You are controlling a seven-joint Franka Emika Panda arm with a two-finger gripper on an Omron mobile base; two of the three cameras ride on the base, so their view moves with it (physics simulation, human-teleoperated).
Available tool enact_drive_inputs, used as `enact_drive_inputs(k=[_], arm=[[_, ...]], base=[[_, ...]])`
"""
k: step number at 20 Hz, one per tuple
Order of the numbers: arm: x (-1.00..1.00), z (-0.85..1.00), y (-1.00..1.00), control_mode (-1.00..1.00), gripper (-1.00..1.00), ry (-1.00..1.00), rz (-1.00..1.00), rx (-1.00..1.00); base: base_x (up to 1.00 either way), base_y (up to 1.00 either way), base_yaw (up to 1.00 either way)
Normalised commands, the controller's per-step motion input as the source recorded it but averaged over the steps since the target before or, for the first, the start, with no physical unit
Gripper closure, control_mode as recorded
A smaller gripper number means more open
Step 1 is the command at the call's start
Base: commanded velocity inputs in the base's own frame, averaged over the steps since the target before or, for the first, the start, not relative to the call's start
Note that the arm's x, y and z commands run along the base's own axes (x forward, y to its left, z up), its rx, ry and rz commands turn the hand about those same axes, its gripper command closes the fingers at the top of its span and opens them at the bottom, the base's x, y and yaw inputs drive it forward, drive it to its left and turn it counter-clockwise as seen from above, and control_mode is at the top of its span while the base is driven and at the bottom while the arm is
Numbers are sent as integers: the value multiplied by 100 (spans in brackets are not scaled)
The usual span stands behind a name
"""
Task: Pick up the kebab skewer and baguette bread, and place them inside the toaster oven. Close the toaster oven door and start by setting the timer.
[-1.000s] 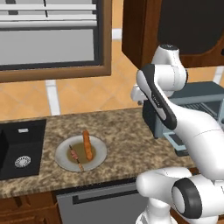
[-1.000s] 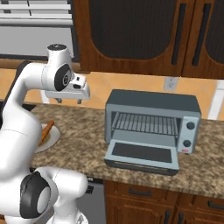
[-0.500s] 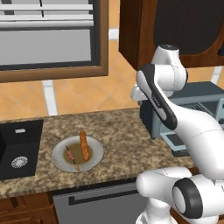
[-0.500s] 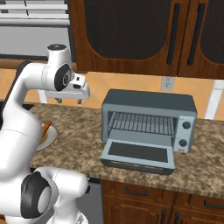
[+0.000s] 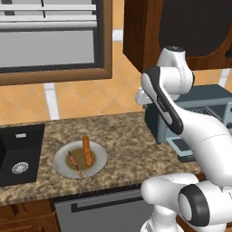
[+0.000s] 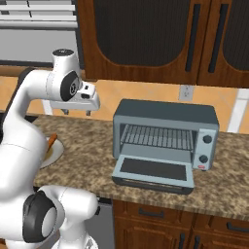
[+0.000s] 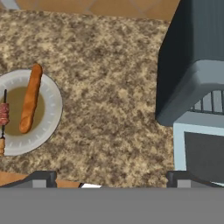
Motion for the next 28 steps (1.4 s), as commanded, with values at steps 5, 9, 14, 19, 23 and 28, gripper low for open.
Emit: enact_drive_inputs(k=[5, 9, 14, 19, 23, 28], arm=[[-10, -11, -11, -100, -100, -1, 0, -1], [-96, -36, -74, -100, -100, -15, 20, 5], [-29, -4, -96, -100, -100, -35, 17, 7], [-8, -15, -100, -100, -100, -39, 17, 4], [0, -59, -52, -100, -100, -29, 15, 6], [12, -58, -32, -100, -100, -25, 3, 17]], base=[[0, 0, 0], [0, 0, 0], [0, 0, 0], [0, 0, 0], [0, 0, 0], [0, 0, 0]])
